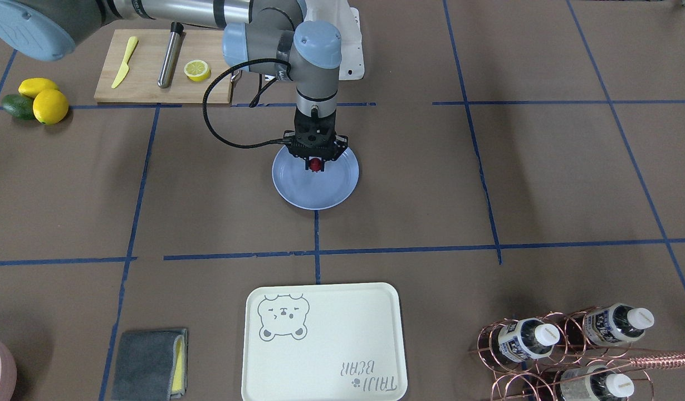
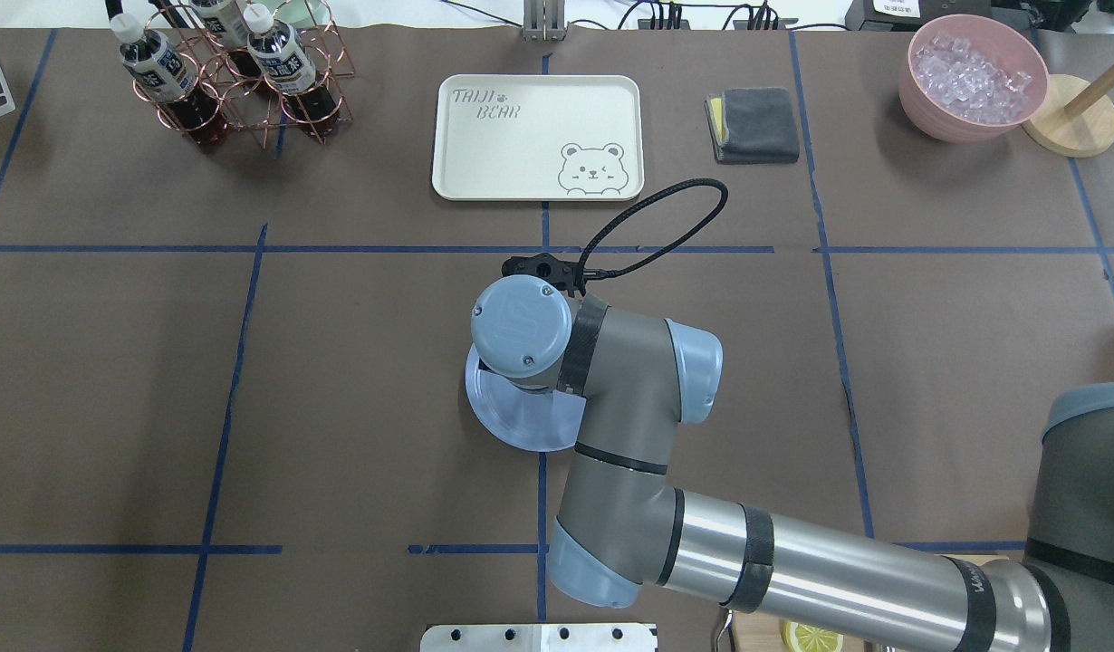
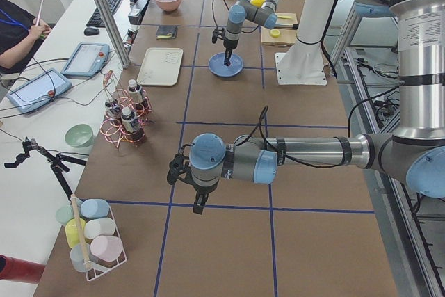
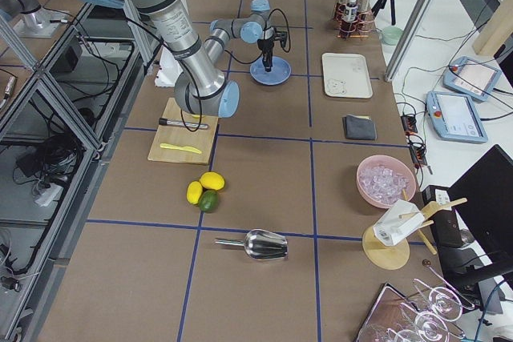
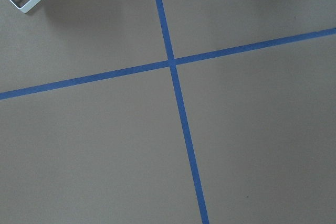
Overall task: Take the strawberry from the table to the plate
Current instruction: 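Carry the strawberry with the right gripper over the plate and release it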
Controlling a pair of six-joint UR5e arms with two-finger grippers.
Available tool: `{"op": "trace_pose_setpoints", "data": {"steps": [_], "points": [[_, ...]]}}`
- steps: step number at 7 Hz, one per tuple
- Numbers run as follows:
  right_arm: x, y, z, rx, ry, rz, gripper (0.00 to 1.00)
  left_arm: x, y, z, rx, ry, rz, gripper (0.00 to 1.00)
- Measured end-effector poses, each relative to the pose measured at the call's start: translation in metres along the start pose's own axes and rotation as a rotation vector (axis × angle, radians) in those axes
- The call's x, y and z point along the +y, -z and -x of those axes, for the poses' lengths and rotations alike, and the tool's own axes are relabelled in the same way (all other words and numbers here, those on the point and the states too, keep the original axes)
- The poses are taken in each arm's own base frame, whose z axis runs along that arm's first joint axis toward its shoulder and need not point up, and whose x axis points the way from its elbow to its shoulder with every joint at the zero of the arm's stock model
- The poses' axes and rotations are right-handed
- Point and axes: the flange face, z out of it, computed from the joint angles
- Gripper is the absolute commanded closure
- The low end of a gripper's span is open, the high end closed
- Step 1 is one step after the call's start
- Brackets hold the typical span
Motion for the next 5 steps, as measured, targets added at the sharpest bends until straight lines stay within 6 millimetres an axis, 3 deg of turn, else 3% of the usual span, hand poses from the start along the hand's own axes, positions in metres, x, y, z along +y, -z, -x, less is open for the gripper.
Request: {"op": "trace_pose_setpoints", "data": {"steps": [2,3,4,5], "points": [[-0.0004,-0.0063,0.0006,0.008,-0.003,-0.02,1.0,-0.0006,0.0003,-0.0002,0.0,-0.002,-0.001,0.0],[-0.0012,-0.0073,0.0002,0.01,-0.003,-0.028,0.91,-0.0006,0.0003,-0.0003,0.0,-0.002,-0.001,0.0],[-0.0017,-0.0072,0.0003,0.01,0.0,-0.032,0.01,-0.0007,0.0001,-0.0005,0.0,-0.003,-0.001,0.0],[-0.002,-0.0063,0.0005,0.008,0.005,-0.036,0.0,-0.0008,0.0,-0.0006,0.0,-0.003,0.0,0.0]]}}
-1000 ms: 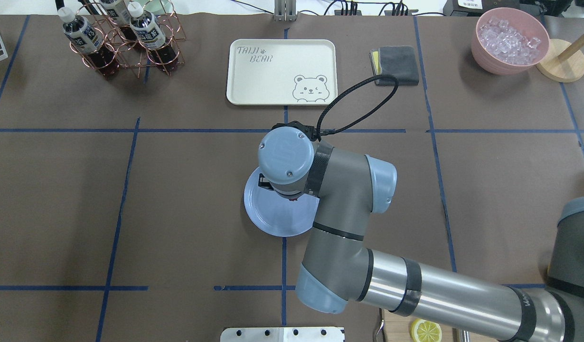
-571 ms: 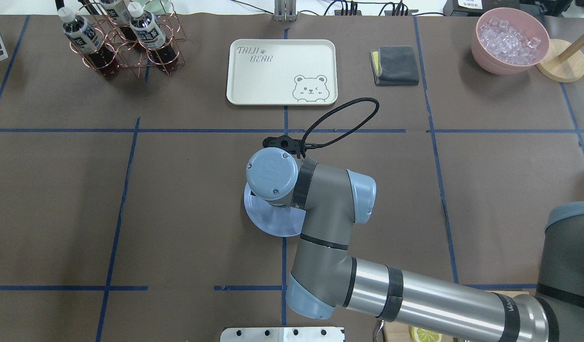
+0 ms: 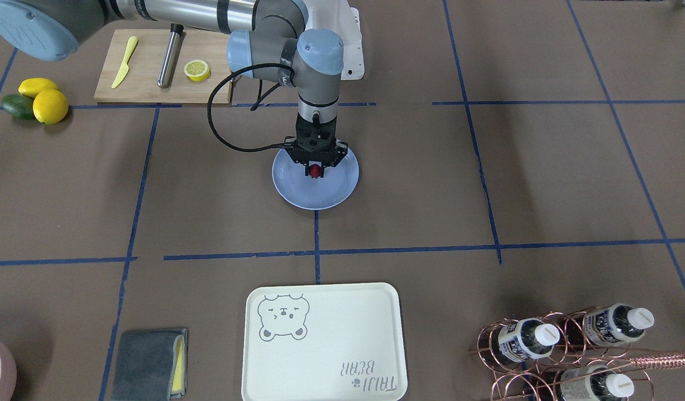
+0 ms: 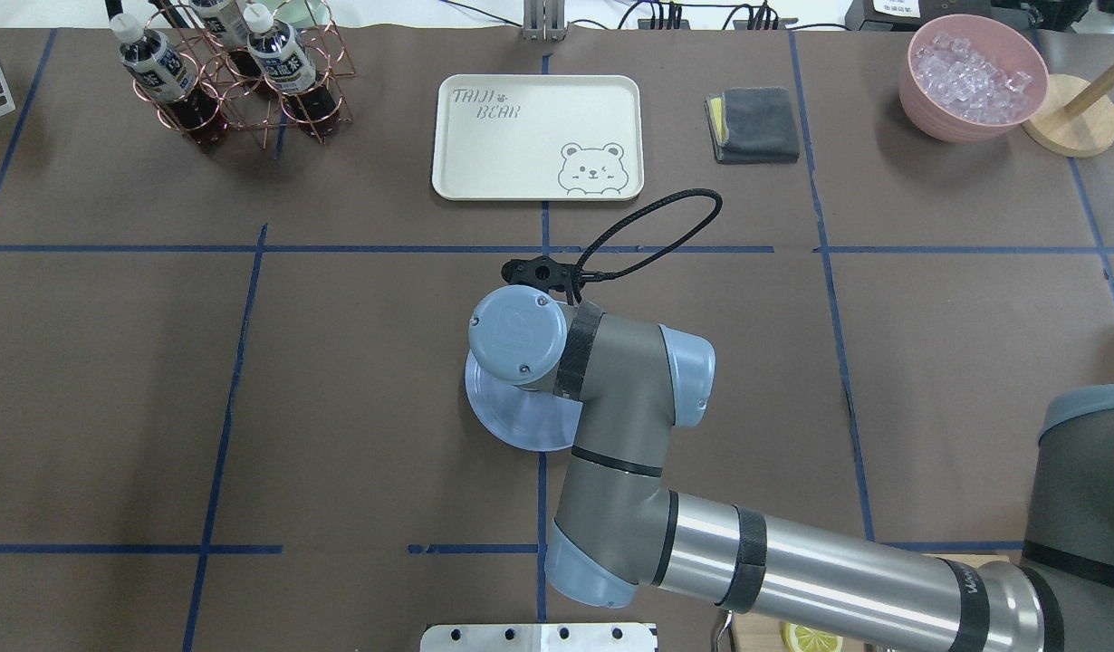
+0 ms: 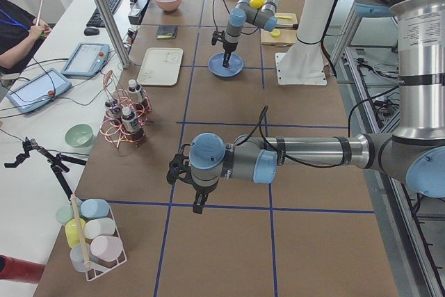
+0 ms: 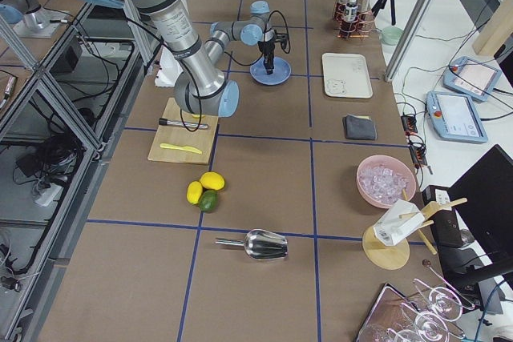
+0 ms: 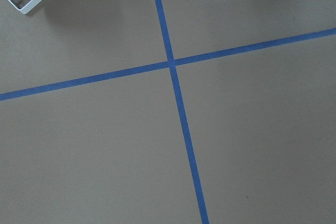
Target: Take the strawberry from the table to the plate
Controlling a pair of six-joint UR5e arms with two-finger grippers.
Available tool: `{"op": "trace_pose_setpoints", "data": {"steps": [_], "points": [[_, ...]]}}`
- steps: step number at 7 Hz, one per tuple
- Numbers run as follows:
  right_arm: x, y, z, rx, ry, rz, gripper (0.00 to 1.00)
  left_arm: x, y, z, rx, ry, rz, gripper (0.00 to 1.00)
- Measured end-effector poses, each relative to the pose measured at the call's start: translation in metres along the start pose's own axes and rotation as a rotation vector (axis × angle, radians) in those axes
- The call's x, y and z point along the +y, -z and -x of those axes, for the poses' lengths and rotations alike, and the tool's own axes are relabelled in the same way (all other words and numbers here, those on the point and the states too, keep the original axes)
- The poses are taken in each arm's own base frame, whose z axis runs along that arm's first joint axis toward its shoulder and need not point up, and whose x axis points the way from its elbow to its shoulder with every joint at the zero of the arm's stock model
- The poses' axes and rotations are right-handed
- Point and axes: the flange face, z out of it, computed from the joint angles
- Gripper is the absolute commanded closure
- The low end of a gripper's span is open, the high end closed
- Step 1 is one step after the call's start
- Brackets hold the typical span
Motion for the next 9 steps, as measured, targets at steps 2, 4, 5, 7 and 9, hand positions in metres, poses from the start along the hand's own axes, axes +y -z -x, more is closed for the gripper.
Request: {"op": "trace_pose_setpoints", "data": {"steps": [2,4,5,7,9], "points": [[-0.008,0.013,-0.001,-0.021,0.011,-0.015,0.0,0.0,0.0,0.0,0.0,-0.001,-0.001,0.0],[-0.053,0.038,-0.027,-0.055,0.043,-0.005,0.0,0.0,0.0,0.0,0.0,-0.003,0.0,0.0],[-0.095,0.052,-0.068,-0.071,0.076,0.016,0.0,0.0,-0.001,0.001,-0.001,-0.002,0.001,0.0],[-0.183,0.078,-0.193,-0.093,0.207,0.054,0.0,0.002,-0.002,0.003,0.0,0.002,0.004,0.0],[-0.249,0.094,-0.358,-0.083,0.351,0.081,0.0,0.005,-0.002,0.005,-0.018,0.002,0.007,0.0]]}}
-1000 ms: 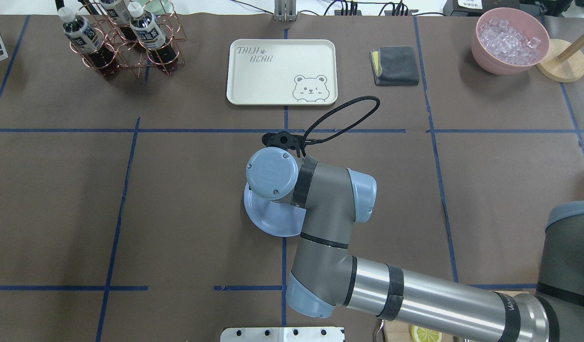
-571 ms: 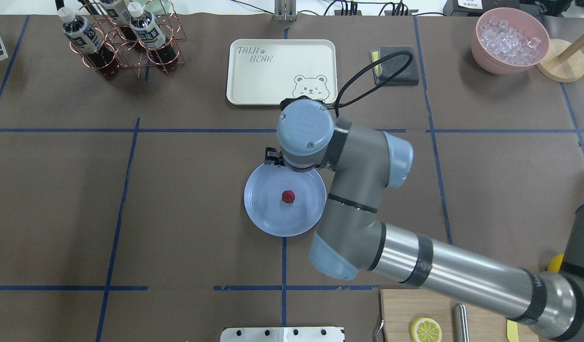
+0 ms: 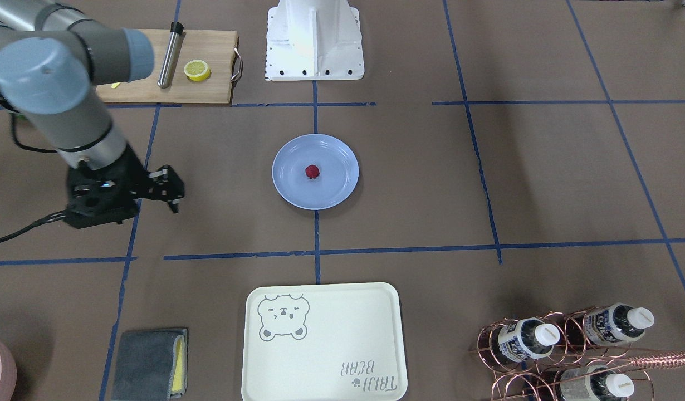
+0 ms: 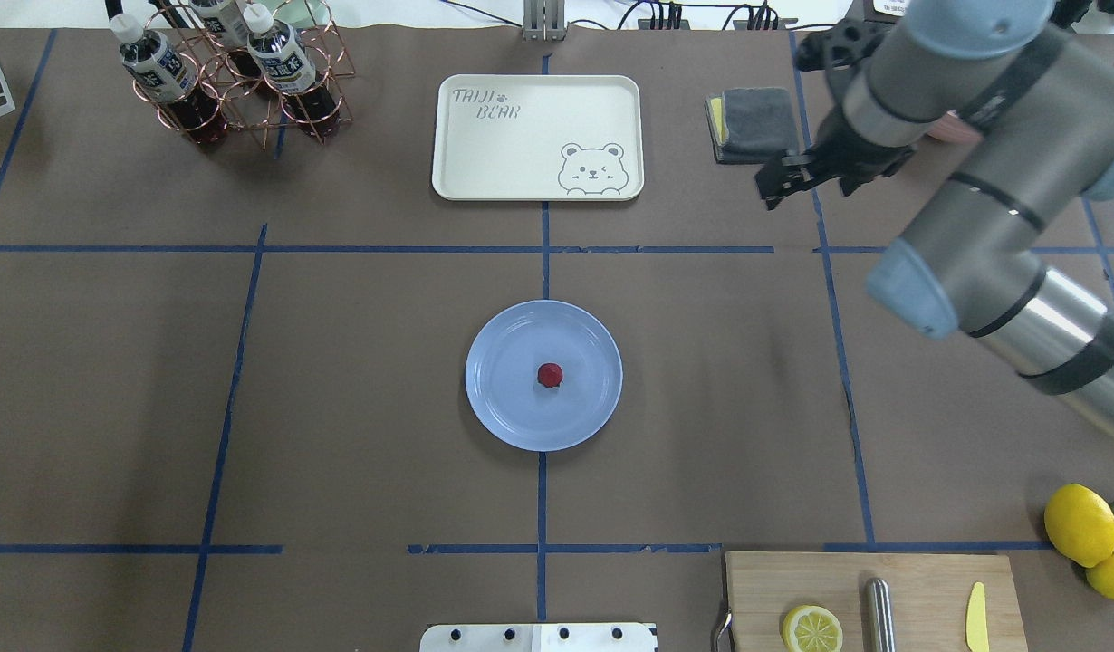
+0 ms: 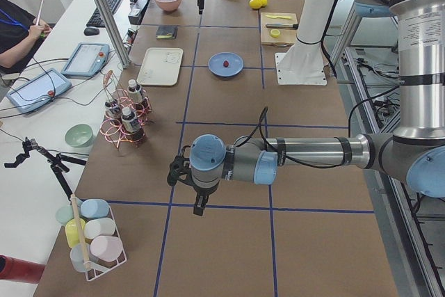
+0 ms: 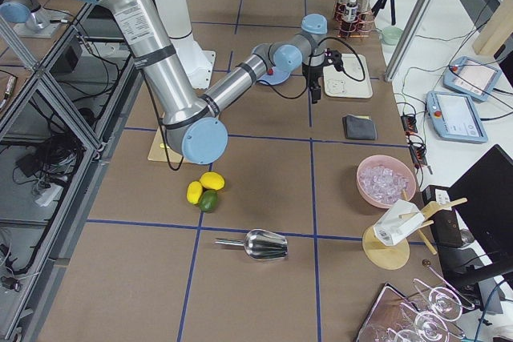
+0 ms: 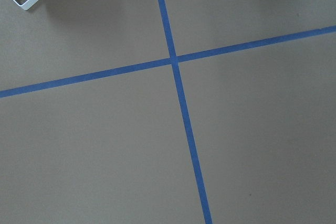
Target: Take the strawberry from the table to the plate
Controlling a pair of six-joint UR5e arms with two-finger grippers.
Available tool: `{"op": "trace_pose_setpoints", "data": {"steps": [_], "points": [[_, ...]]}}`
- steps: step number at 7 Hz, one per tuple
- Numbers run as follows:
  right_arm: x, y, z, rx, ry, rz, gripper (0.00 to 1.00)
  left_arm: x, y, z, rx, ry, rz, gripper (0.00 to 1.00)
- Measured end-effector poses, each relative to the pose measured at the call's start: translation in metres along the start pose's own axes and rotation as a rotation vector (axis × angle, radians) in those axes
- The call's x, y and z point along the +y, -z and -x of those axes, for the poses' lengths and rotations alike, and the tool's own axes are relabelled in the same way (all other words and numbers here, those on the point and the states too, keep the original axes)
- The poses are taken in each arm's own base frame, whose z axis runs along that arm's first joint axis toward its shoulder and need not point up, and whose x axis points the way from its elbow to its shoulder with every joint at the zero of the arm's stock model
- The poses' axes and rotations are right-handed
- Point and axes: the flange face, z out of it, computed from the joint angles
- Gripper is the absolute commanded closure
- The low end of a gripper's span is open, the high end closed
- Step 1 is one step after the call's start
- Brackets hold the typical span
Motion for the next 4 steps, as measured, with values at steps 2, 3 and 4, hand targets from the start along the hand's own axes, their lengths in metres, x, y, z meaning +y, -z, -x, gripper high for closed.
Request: {"op": "trace_pose_setpoints", "data": {"steps": [2,3,4], "points": [[0.061,0.019,-0.179,0.045,0.029,0.035,0.0,0.007,-0.001,0.004,-0.029,0.006,0.008,0.0],[0.109,0.012,-0.248,0.075,0.036,0.062,0.0,0.008,-0.001,0.005,-0.032,0.007,0.009,0.0],[0.157,0.001,-0.311,0.112,0.017,0.078,0.0,0.009,-0.001,0.005,-0.034,0.007,0.009,0.0]]}}
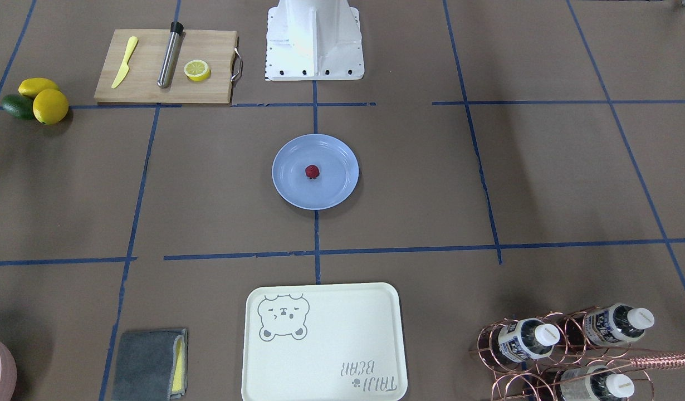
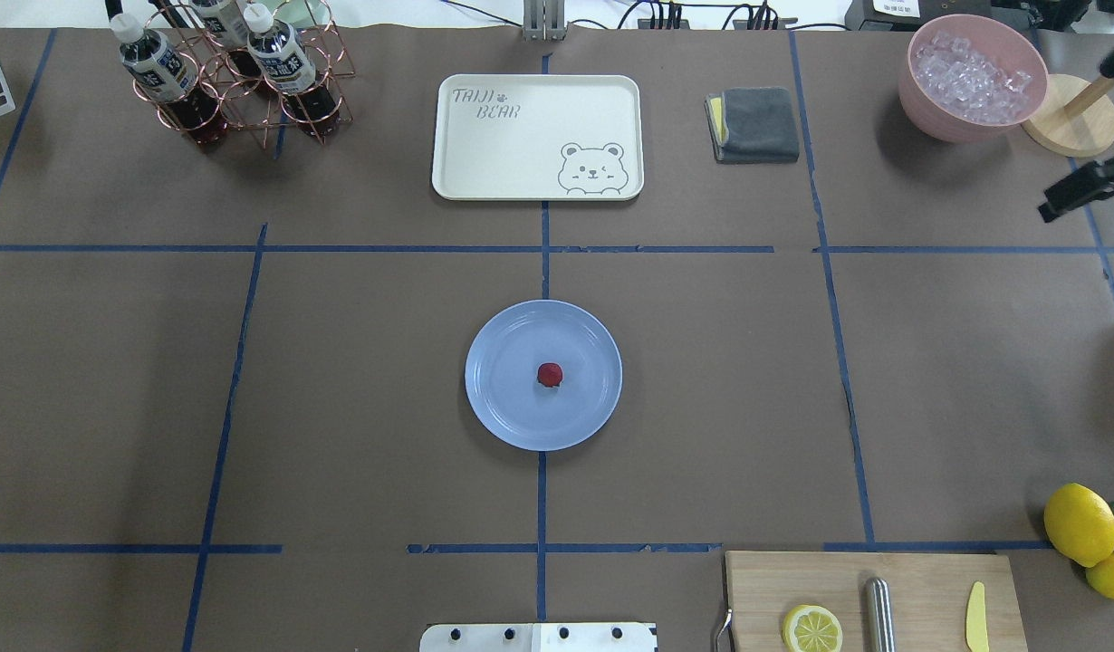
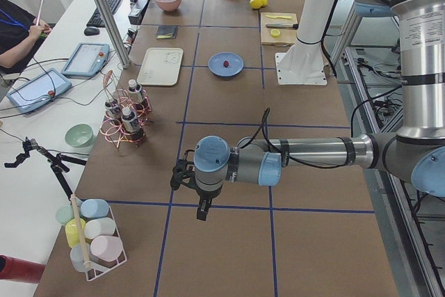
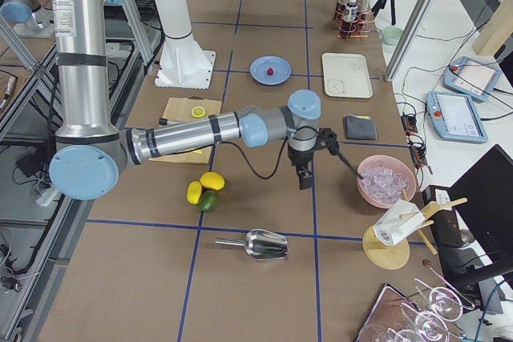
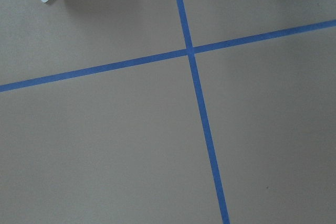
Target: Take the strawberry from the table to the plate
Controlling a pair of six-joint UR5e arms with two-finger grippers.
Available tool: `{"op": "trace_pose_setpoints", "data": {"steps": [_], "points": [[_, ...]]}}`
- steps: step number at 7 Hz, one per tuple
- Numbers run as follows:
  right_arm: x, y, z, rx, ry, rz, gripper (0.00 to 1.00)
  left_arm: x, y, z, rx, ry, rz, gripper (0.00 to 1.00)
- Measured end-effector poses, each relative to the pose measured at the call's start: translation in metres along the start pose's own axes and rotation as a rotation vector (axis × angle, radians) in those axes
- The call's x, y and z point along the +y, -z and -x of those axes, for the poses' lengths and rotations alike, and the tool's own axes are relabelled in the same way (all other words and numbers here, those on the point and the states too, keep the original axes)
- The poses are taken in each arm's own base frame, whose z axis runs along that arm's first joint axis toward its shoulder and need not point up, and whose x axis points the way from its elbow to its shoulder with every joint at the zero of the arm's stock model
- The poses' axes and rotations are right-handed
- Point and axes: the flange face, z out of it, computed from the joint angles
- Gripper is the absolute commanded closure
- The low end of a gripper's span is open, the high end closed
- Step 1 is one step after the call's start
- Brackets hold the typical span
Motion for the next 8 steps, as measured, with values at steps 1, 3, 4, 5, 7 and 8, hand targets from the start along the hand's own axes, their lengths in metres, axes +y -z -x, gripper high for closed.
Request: {"op": "trace_pose_setpoints", "data": {"steps": [1,3,4,5,7,8], "points": [[0.035,-0.012,-0.042,0.008,-0.035,-0.004,0.0,0.0,0.0,0.0,0.0,0.0,0.0,0.0],[0.073,-0.007,-0.084,-0.072,-0.115,-0.024,0.0,0.0,0.0,0.0,0.0,-0.001,0.0,0.0],[0.08,0.0,-0.089,-0.094,-0.123,-0.027,0.0,-0.001,0.0,-0.001,0.0,-0.003,-0.002,0.0],[0.081,0.008,-0.088,-0.101,-0.116,-0.013,0.0,-0.003,0.001,-0.001,0.001,-0.005,-0.005,0.0],[0.085,0.016,-0.09,-0.1,-0.09,0.023,0.0,-0.006,0.003,-0.003,0.001,-0.012,-0.01,0.0],[0.085,0.016,-0.091,-0.099,-0.09,0.032,0.0,-0.008,0.004,-0.004,0.001,-0.014,-0.012,0.0]]}}
